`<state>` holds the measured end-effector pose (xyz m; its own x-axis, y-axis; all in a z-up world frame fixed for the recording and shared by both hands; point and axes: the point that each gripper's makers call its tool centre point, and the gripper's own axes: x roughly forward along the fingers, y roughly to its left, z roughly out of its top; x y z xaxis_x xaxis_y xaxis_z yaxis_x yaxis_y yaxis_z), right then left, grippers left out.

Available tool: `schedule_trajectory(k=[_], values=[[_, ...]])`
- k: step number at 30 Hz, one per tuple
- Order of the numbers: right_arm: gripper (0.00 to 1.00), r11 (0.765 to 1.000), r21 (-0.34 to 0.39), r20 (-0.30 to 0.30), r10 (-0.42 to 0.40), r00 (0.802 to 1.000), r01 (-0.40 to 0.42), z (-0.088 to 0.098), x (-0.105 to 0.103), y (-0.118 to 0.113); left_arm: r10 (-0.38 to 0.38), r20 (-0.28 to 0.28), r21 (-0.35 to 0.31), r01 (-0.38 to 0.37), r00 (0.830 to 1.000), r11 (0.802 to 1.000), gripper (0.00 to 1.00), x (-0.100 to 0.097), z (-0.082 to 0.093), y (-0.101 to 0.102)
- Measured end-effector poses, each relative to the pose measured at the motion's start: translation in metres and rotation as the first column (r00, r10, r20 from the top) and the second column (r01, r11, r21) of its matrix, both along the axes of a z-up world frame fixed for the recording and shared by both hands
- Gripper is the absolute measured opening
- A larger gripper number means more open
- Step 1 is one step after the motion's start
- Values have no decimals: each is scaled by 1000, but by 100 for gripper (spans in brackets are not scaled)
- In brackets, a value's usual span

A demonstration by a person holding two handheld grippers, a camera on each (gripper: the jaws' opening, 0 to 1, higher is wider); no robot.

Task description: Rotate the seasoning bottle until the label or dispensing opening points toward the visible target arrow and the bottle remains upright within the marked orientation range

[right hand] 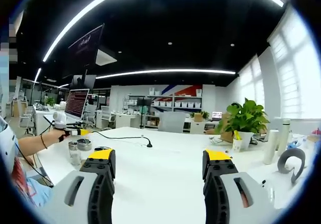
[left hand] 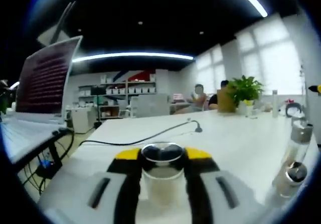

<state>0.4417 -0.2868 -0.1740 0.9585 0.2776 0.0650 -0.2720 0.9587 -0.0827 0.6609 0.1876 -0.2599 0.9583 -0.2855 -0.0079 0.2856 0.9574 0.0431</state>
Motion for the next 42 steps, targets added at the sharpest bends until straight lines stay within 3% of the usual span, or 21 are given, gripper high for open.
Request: schedule_trajectory(k=[12,14,17,22,26,29,32,34,37,42], values=[[73,1000,-9,-8,14,1000,-14,-1,1,6,-39,21,-19,39,999,999,33,-45,12,-2],[73,1000,-5,5,22,1000,-22,2,0,9,-60,25,-7,61,998,998,33,-54,11,-7],[72,1000,-9,14,30,999,-30,4,-2,12,-98,17,-76,99,995,992,33,-67,9,-14],[72,999,-9,5,37,999,-37,1,-2,14,-96,17,-32,97,995,995,33,-78,4,-17],[72,1000,-7,12,26,1000,-26,3,-2,12,-120,3,-72,120,993,990,33,-92,-3,-17],[72,1000,-8,16,20,1000,-20,4,-2,10,-136,-19,-67,135,990,989,33,-107,-10,-18],[72,1000,-13,11,23,1000,-23,3,-2,10,-153,-37,-41,152,987,988,34,-114,-12,-20],[72,1000,-18,10,26,1000,-25,3,-3,10,-162,-13,-71,160,987,984,34,-119,-6,-21],[72,999,-31,22,17,1000,-17,6,-5,8,-181,-26,-93,178,983,980,34,-124,-8,-23],[73,999,-32,36,7,999,-6,9,-7,5,-222,-44,-79,218,974,973,34,-127,-14,-32]])
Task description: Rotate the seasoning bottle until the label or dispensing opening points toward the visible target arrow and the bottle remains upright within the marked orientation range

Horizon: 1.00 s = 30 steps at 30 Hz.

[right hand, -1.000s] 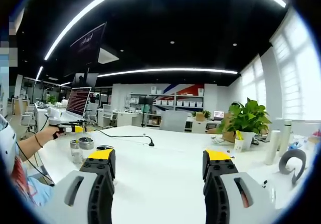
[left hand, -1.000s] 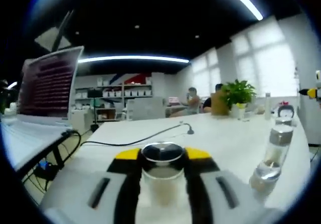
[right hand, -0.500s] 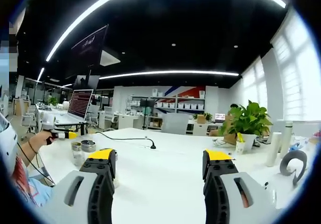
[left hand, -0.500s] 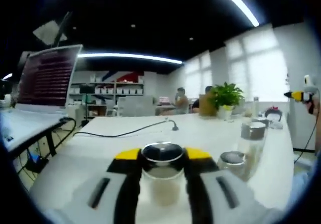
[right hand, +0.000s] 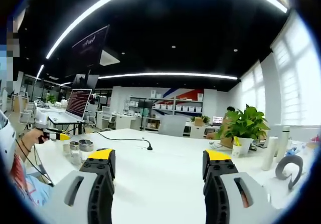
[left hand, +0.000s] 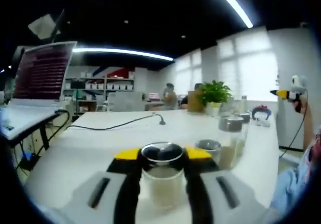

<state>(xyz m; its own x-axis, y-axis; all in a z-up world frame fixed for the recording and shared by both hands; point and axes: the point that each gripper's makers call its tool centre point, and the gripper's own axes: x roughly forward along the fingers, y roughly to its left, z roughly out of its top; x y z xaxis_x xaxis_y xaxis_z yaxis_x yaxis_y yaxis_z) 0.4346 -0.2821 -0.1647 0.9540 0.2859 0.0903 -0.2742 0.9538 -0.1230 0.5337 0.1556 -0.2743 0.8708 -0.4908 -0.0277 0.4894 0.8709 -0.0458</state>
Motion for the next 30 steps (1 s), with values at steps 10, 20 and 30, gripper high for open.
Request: schedule_trajectory(k=[10,20,30], values=[[73,1000,10,-5,4,1000,-3,-2,1,-1,-48,-21,35,49,999,998,34,-5,-8,-8],[73,1000,11,-8,5,1000,-5,-3,0,-2,-57,-27,54,58,998,997,34,-2,-16,-10],[73,1000,18,-4,-1,1000,1,-2,0,-4,-116,-16,55,117,993,992,34,-3,-17,-12]])
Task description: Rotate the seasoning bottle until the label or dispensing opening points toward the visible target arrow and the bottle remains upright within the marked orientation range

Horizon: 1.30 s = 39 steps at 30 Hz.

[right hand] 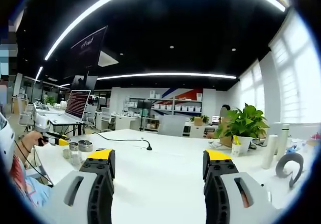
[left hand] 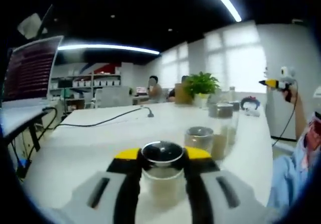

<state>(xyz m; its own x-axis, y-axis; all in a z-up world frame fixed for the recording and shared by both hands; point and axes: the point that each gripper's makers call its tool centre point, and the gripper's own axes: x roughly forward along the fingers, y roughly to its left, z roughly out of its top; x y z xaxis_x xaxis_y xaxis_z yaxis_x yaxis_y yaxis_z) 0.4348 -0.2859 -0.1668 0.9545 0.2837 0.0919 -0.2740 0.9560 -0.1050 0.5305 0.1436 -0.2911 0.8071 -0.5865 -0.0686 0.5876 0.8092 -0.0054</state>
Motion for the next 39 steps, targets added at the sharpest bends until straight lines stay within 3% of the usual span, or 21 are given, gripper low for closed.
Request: schedule_trajectory(k=[21,33,36,39], values=[[73,1000,9,-33,-1,999,1,-8,6,0,-121,36,-15,122,992,992,34,-2,2,0],[73,1000,15,-45,10,999,-9,-11,10,4,-188,26,-10,188,982,982,34,-3,2,0],[73,1000,10,-49,18,999,-18,-12,10,7,-177,24,-13,177,984,984,34,-4,2,1],[73,1000,5,-48,23,999,-23,-12,11,8,-110,27,-14,110,994,994,44,-2,10,14]])
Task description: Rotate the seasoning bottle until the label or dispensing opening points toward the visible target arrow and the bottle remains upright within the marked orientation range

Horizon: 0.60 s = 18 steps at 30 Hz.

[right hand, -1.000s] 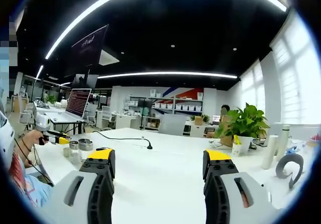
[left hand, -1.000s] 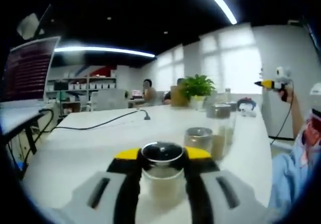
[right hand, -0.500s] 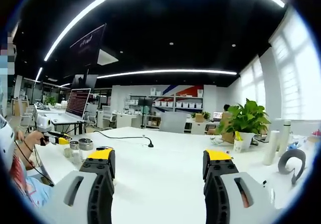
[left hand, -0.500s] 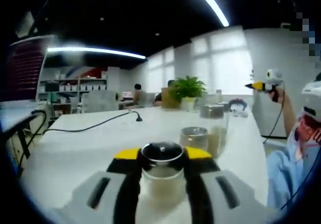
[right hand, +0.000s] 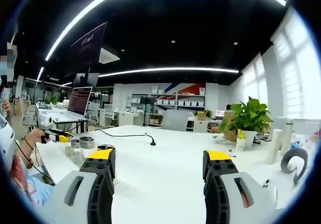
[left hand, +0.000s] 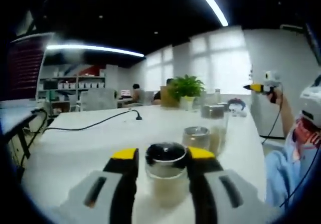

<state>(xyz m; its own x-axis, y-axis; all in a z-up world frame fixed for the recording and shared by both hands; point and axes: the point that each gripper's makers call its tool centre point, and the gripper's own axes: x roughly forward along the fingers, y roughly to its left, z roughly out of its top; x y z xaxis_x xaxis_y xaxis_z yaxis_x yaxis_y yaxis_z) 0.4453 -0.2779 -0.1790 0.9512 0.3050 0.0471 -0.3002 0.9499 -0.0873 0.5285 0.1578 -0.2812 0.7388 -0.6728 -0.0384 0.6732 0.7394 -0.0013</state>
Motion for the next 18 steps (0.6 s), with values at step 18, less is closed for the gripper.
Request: schedule_trajectory(k=[18], values=[[73,1000,3,16,-29,999,29,3,-5,-11,462,162,-61,-459,872,886,44,-26,51,3]])
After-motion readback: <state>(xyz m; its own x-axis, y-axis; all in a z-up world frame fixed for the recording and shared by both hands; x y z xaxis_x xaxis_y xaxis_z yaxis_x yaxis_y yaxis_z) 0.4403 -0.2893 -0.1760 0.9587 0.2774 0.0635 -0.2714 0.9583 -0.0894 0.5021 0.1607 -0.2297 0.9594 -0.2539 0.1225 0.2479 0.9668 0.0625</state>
